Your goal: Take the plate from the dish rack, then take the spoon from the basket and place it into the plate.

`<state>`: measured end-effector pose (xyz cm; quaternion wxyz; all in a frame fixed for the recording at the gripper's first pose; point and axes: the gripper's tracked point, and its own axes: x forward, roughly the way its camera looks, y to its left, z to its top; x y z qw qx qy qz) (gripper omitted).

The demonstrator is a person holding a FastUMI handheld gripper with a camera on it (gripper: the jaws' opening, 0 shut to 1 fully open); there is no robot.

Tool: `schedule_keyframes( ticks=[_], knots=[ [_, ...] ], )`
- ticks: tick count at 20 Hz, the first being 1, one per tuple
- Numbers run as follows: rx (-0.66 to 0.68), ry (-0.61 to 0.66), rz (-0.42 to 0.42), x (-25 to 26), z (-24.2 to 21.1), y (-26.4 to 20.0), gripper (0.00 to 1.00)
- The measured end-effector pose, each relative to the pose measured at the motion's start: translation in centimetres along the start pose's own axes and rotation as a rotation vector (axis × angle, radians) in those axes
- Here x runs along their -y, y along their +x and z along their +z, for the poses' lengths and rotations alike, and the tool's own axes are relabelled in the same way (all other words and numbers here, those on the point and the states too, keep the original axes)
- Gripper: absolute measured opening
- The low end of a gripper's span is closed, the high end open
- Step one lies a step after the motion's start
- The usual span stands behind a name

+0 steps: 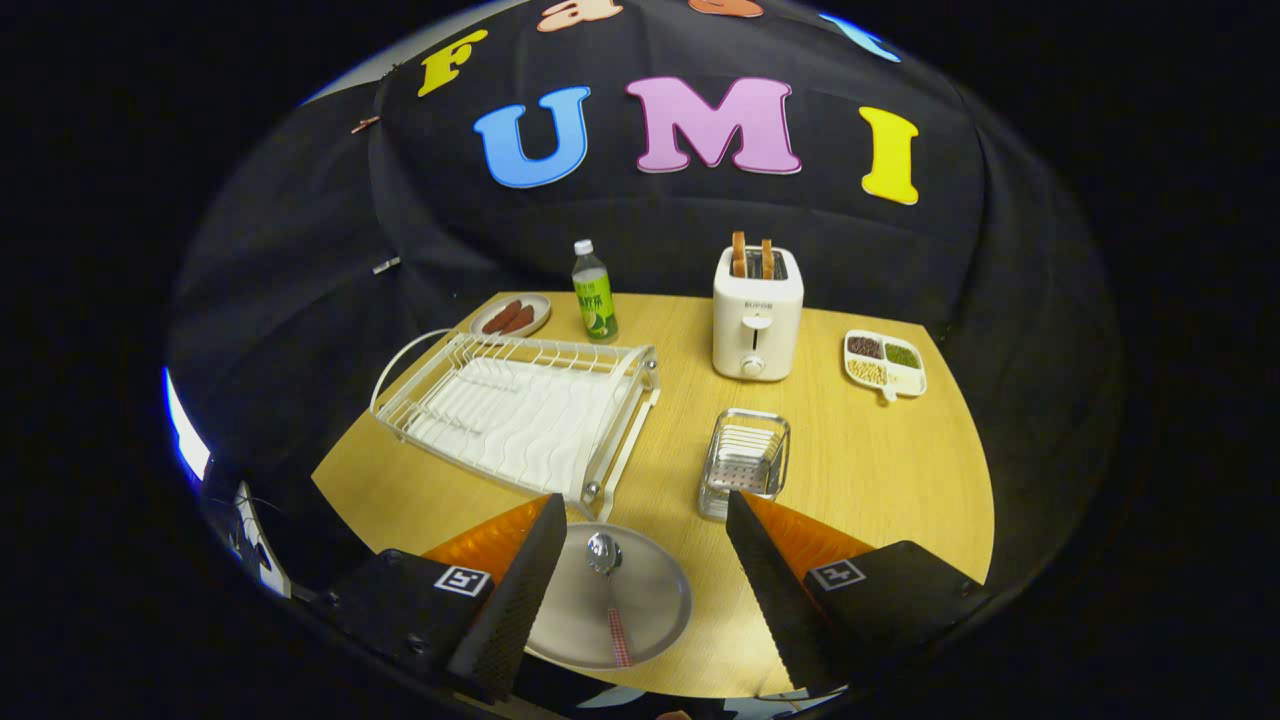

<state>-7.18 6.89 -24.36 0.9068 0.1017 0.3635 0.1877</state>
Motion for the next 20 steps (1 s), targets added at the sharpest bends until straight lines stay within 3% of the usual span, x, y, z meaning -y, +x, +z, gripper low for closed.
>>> schedule_keyframes(
  ticks=[10,20],
  knots=[
    [0.327,-0.115,-0.114,6.6,15.9,-7.7,0.99],
    [0.503,-0.15,-0.168,10.9,22.3,-14.8,0.97]
  ],
)
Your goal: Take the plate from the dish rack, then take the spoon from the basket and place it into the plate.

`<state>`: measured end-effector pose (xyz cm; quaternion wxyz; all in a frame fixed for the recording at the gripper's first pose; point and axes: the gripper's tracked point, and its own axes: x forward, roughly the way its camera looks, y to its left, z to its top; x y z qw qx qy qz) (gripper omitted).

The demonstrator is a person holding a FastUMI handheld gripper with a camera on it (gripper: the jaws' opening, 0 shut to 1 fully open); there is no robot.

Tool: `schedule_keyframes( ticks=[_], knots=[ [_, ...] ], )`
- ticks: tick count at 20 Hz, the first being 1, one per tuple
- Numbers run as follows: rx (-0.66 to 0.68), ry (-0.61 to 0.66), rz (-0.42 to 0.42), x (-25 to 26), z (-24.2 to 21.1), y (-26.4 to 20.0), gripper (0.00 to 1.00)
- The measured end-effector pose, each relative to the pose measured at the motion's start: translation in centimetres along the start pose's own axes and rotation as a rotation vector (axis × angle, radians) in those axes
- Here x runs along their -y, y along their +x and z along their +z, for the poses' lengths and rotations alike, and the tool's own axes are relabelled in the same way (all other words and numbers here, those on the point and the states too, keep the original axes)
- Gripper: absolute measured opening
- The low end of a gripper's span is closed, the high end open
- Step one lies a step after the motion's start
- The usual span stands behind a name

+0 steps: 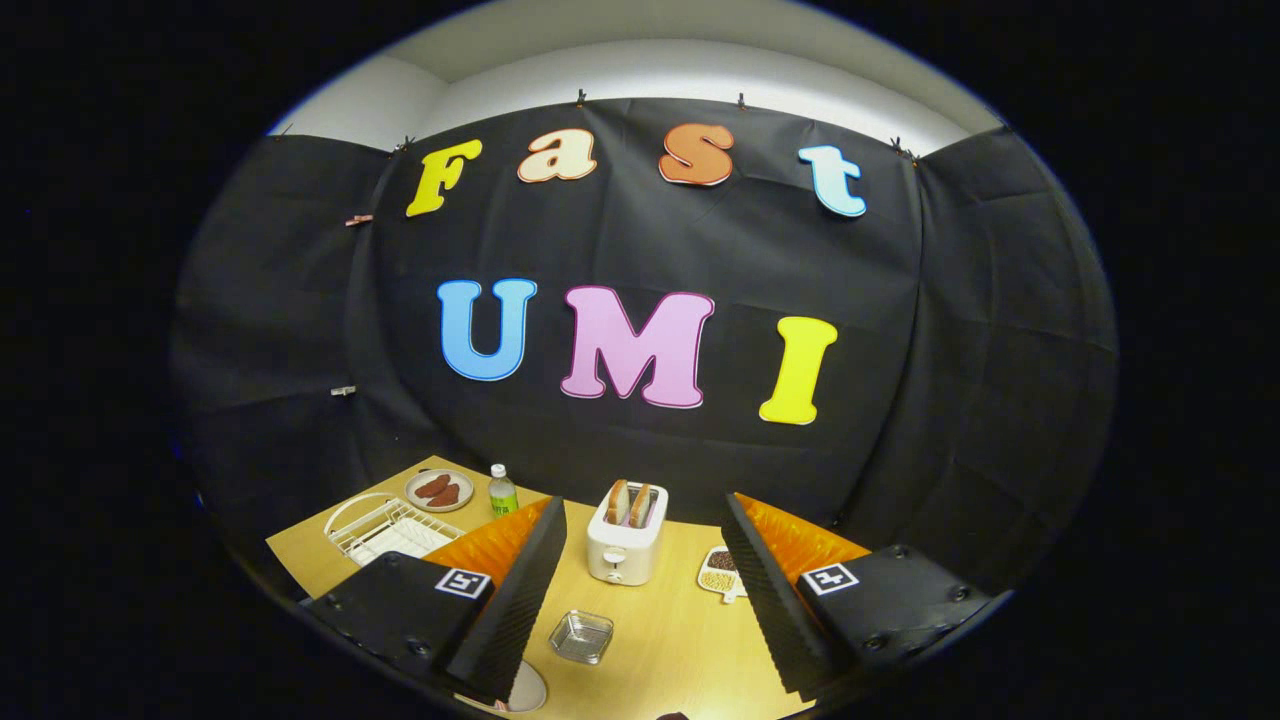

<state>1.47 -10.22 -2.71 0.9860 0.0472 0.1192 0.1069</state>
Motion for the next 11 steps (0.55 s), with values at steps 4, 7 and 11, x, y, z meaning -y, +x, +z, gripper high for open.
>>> schedule_keyframes(
  ticks=[4,7,11],
  knots=[
    [0.037,-0.031,-0.027,2.0,1.6,-0.4,0.98],
    [0.059,-0.033,-0.036,2.7,1.9,-0.6,0.98],
    [0.056,-0.016,-0.044,3.2,1.7,-0.6,0.98]
  ],
)
